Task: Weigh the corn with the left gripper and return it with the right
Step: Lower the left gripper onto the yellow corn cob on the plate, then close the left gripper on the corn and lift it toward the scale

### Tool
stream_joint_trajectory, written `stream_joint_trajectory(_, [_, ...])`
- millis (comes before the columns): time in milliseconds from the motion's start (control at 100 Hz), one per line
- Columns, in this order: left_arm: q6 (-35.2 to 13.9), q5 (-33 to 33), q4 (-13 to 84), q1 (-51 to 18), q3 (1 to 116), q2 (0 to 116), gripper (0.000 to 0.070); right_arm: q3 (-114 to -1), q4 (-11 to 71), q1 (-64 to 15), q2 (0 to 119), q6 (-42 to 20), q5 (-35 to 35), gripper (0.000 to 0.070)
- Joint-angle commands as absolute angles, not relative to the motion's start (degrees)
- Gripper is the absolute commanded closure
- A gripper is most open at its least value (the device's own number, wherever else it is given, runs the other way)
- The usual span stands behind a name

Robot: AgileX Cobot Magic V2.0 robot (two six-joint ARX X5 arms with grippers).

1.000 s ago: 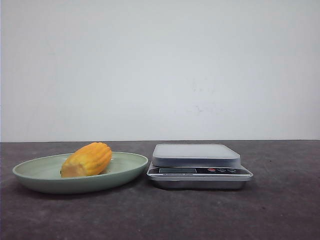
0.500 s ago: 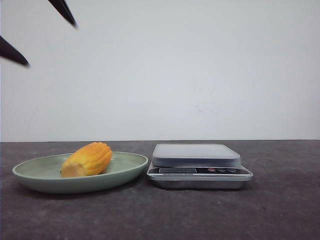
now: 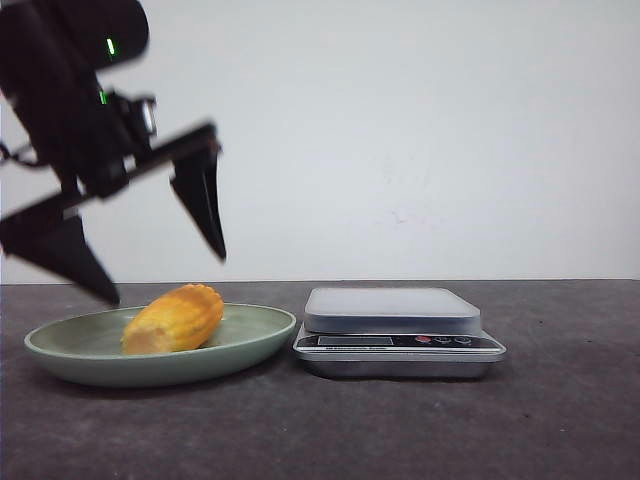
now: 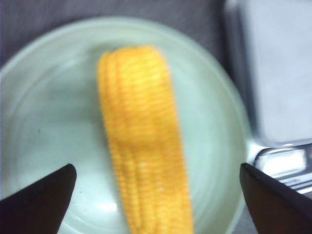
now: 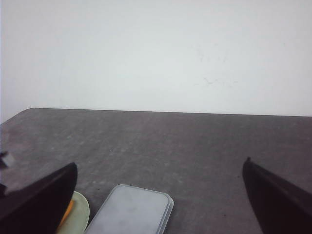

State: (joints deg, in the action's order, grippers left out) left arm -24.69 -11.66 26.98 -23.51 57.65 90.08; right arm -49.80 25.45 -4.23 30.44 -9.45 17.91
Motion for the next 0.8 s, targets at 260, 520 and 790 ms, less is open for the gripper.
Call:
stream_joint_trajectory(260, [-25.12,-10.68,24.71,-23.77,58.81,96.38,0.0203,-50.74,25.76,-5.5,30.63,-9.93,17.96,0.0016])
stream_joint_trajectory(520, [-23.99,-11.05,24.6,-23.92,58.81,96.57,0.069,-50.74,26.68,-5.58,30.63,-9.63,17.93,0.0016])
stream_joint_trajectory(790, [-23.16,-17.5,27.64,-23.97,65.36,96.01,0.069,-50.74,26.7,-6.57,30.63,-9.28,17.72,0.0016])
